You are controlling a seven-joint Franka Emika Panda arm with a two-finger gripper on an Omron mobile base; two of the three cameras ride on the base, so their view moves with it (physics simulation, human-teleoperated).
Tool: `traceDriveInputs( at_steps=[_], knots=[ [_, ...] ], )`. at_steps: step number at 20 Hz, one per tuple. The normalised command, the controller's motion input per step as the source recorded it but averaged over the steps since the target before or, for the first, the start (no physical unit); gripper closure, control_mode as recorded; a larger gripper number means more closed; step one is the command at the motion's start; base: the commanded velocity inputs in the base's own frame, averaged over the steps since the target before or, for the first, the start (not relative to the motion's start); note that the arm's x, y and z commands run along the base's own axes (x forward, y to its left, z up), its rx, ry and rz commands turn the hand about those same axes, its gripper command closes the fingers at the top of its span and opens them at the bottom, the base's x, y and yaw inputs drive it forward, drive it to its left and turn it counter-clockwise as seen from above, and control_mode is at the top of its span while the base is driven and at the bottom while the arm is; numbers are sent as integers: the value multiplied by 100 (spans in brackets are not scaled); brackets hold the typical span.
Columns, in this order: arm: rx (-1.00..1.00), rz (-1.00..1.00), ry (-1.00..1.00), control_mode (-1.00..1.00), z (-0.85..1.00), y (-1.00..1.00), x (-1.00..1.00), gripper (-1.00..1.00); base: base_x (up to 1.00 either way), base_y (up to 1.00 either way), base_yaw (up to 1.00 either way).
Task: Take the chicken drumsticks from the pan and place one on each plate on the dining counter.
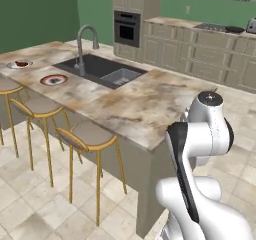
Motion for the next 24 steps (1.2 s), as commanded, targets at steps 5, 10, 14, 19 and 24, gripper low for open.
traceDriveInputs(
  at_steps=[5, 10, 14, 19, 24],
  knots=[
    [0, 0, 0, 100, 0, 0, 0, 100, 38, 100, -35],
    [0, 0, 0, 100, 0, 0, 0, 100, 35, 100, -39],
    [0, 0, 0, 100, 0, 0, 0, 100, 12, 100, -39],
    [0, 0, 0, 100, 0, 0, 0, 100, 0, 100, -38],
    [0, 0, 0, 100, 0, 0, 0, 100, 0, 100, -36]
  ],
)
